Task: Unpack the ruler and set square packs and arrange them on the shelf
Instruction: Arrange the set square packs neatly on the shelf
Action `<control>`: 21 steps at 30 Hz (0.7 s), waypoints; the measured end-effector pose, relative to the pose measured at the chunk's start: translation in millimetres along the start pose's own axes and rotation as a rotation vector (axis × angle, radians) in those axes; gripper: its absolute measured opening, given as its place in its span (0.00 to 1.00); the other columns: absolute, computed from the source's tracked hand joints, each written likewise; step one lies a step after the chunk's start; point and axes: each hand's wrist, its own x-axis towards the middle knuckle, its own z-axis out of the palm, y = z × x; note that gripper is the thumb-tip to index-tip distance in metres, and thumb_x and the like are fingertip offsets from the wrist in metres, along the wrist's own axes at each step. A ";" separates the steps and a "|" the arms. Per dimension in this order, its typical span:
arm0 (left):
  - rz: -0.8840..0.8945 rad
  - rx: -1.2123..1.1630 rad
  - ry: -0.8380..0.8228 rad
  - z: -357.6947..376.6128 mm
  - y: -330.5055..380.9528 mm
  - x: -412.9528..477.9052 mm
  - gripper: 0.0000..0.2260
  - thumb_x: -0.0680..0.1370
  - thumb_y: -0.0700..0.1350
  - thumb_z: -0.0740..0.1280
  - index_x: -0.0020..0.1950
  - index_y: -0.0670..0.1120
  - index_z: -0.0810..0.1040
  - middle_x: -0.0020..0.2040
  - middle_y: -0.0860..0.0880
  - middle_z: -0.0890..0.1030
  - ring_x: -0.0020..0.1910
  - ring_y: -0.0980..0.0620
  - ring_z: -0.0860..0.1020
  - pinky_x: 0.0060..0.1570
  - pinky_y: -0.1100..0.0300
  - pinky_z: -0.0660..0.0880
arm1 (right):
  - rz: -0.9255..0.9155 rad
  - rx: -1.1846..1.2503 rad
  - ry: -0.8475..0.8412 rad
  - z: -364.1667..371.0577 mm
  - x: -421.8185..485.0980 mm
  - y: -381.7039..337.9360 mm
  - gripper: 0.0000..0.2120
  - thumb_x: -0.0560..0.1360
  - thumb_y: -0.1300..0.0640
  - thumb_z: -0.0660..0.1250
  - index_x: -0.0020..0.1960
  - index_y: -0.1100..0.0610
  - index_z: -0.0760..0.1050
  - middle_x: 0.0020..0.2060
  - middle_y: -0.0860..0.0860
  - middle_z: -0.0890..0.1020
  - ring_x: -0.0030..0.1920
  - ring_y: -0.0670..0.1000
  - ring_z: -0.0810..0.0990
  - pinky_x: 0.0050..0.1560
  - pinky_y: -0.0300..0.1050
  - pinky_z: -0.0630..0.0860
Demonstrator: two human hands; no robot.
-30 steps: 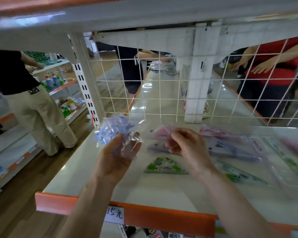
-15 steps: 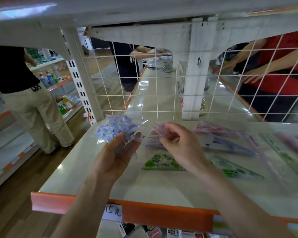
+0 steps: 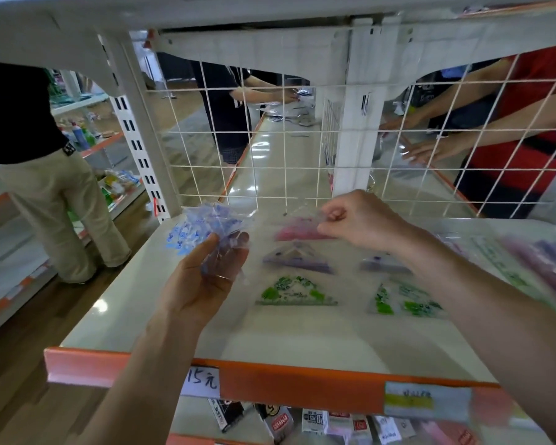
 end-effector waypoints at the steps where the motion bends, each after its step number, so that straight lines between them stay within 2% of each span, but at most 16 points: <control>1: 0.005 0.000 -0.015 -0.5 0.4 0.4 0.10 0.80 0.38 0.56 0.56 0.39 0.76 0.45 0.40 0.82 0.43 0.48 0.80 0.45 0.57 0.81 | 0.039 -0.016 -0.009 -2.2 0.5 3.4 0.09 0.71 0.53 0.73 0.51 0.51 0.82 0.43 0.47 0.82 0.44 0.48 0.80 0.46 0.42 0.74; 5: 0.009 -0.044 -0.076 -3.0 1.4 2.3 0.12 0.81 0.38 0.54 0.60 0.38 0.73 0.44 0.41 0.79 0.37 0.51 0.80 0.42 0.59 0.80 | 0.080 -0.072 -0.110 8.9 -4.5 11.9 0.07 0.72 0.52 0.73 0.48 0.52 0.82 0.41 0.46 0.82 0.43 0.48 0.80 0.43 0.42 0.75; 8: 0.012 -0.075 -0.084 -2.4 1.7 2.0 0.12 0.81 0.38 0.54 0.62 0.39 0.72 0.44 0.41 0.79 0.37 0.51 0.80 0.37 0.62 0.79 | 0.076 -0.050 -0.130 18.4 -7.6 10.8 0.06 0.72 0.52 0.72 0.48 0.50 0.80 0.36 0.43 0.77 0.37 0.45 0.76 0.35 0.39 0.68; 11: 0.016 -0.075 -0.083 -3.4 2.1 1.8 0.13 0.82 0.38 0.53 0.63 0.40 0.71 0.45 0.41 0.79 0.37 0.51 0.80 0.35 0.63 0.79 | 0.082 -0.053 -0.127 23.8 -6.1 8.1 0.05 0.72 0.51 0.72 0.40 0.48 0.76 0.31 0.41 0.72 0.33 0.43 0.72 0.32 0.39 0.64; 13: 0.015 -0.067 -0.080 -3.8 1.4 2.2 0.12 0.81 0.38 0.54 0.62 0.39 0.72 0.44 0.41 0.79 0.37 0.51 0.80 0.36 0.62 0.79 | 0.098 -0.073 -0.142 28.0 -5.3 7.3 0.06 0.72 0.51 0.72 0.44 0.53 0.79 0.35 0.44 0.78 0.37 0.47 0.77 0.34 0.40 0.68; 14: 0.013 -0.058 -0.076 -3.9 1.3 2.0 0.12 0.81 0.38 0.54 0.62 0.39 0.72 0.44 0.41 0.80 0.38 0.51 0.80 0.37 0.62 0.79 | 0.105 -0.088 -0.157 29.9 -5.4 6.2 0.10 0.72 0.50 0.72 0.47 0.57 0.81 0.39 0.50 0.82 0.41 0.51 0.80 0.38 0.42 0.71; 16: 0.006 -0.044 -0.070 -5.2 1.3 2.0 0.12 0.81 0.38 0.55 0.62 0.39 0.72 0.45 0.41 0.80 0.38 0.50 0.81 0.38 0.61 0.80 | 0.127 -0.117 -0.168 32.5 -6.1 4.0 0.17 0.72 0.49 0.71 0.52 0.62 0.80 0.49 0.58 0.83 0.49 0.57 0.81 0.48 0.48 0.76; 18: -0.004 -0.032 -0.078 -6.5 0.9 2.8 0.13 0.81 0.38 0.56 0.64 0.40 0.72 0.47 0.41 0.80 0.39 0.49 0.82 0.39 0.59 0.80 | 0.155 -0.139 -0.186 31.6 -8.2 1.0 0.21 0.72 0.47 0.71 0.56 0.62 0.79 0.54 0.59 0.82 0.53 0.57 0.80 0.56 0.51 0.76; 21: -0.003 0.058 -0.057 -5.9 -0.7 3.7 0.11 0.80 0.39 0.57 0.60 0.41 0.73 0.45 0.41 0.82 0.41 0.49 0.83 0.45 0.56 0.81 | 0.164 -0.155 -0.228 31.3 -10.6 0.2 0.25 0.72 0.45 0.70 0.64 0.57 0.75 0.58 0.53 0.79 0.55 0.53 0.78 0.55 0.46 0.74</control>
